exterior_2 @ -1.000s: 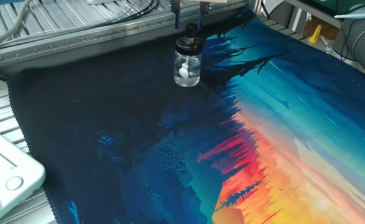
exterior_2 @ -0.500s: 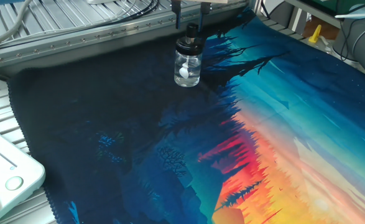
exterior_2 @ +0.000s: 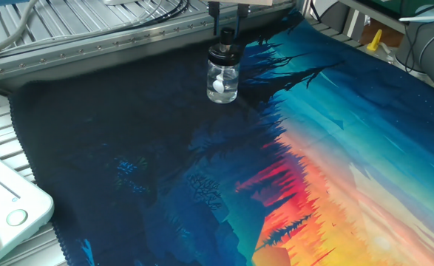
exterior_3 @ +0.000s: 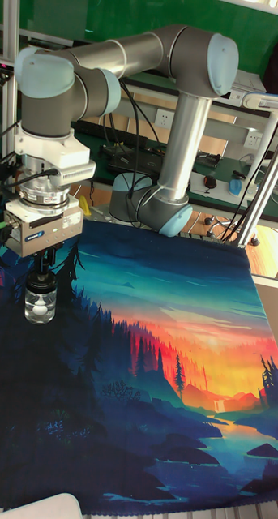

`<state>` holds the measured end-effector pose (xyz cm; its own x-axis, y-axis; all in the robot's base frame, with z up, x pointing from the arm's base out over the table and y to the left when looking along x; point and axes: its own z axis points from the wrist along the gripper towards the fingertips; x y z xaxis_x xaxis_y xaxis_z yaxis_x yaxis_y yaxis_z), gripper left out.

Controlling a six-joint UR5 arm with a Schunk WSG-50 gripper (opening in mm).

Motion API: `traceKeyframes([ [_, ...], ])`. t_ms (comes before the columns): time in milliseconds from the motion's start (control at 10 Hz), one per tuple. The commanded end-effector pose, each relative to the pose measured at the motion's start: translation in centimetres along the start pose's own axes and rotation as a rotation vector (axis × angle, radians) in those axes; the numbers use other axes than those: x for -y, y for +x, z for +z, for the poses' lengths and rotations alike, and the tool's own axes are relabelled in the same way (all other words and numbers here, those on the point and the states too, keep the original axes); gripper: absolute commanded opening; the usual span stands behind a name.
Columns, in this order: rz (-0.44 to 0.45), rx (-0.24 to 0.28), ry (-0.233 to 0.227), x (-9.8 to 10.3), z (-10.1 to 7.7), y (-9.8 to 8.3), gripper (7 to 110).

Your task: Unscrew the lid from the jar

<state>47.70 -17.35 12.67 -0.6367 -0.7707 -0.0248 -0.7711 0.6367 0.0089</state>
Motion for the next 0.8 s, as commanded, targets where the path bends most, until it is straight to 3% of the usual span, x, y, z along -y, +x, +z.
traceKeyframes([
  [0,0.018,0.013,0.003,-0.04,-0.03,-0.37,22],
  [500,0.027,0.008,0.004,-0.05,-0.11,-0.29,22],
  [600,0.025,0.008,0.004,-0.01,-0.10,-0.28,7],
  [700,0.022,0.007,0.008,0.14,-0.04,-0.23,7],
])
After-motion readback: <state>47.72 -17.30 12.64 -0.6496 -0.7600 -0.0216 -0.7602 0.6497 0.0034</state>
